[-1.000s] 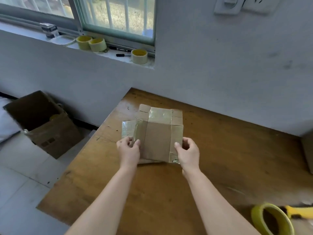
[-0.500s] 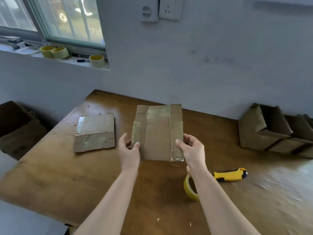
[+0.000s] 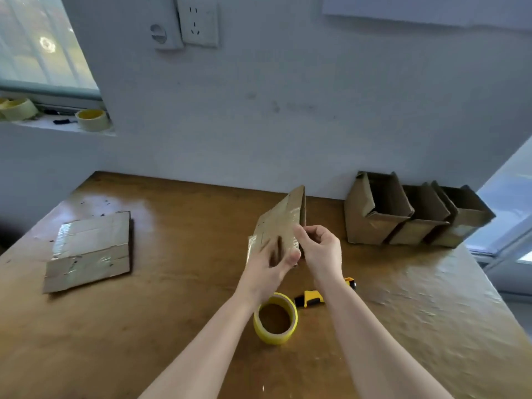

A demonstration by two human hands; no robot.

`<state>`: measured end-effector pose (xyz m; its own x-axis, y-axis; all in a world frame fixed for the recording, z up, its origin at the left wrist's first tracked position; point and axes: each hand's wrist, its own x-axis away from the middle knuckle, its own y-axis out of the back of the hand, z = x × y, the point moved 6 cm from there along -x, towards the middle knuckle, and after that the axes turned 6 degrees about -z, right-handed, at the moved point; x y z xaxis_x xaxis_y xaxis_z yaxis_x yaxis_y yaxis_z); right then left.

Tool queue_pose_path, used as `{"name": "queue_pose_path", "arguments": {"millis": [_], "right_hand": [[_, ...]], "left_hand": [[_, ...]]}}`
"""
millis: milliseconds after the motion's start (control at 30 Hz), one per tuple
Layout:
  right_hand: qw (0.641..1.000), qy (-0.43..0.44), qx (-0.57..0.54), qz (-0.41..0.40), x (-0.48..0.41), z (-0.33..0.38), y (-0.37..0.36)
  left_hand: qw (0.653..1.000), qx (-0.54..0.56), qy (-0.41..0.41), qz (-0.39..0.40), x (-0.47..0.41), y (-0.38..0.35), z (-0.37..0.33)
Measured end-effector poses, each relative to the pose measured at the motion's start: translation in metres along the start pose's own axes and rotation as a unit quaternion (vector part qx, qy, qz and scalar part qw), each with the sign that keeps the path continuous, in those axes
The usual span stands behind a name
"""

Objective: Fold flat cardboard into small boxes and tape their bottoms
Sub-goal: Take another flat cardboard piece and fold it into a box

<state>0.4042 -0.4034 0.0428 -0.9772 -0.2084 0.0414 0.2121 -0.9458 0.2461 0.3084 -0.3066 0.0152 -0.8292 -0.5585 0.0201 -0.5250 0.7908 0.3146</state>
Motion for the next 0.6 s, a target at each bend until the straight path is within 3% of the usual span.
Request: {"name": "queue_pose_path", "arguments": {"millis": [167,367,467,600], "right_hand": [[0.999,-0.007,0.036,0.006,-0.023,-0.013,0.012],[0.994,-0.056,0.067,0.064,-0.048,-0.031,0.034],[0.988,-0.059,0.088,0.109,-0.059,-0.033,0.046],[0.988,-0.085,0.052,0.114,-0.077,-0.031,0.063]], "left_hand": [[0.997,0.039,0.066,0.007,-0.014,-0.024,-0.004],[0.985,-0.056,0.117,-0.113,-0.027,-0.033,-0.007],[0.977,-0.076,0.110,-0.165,-0.027,-0.044,-0.014],[0.977,-0.102,0.063,-0.174,-0.025,-0.069,-0.026]]}}
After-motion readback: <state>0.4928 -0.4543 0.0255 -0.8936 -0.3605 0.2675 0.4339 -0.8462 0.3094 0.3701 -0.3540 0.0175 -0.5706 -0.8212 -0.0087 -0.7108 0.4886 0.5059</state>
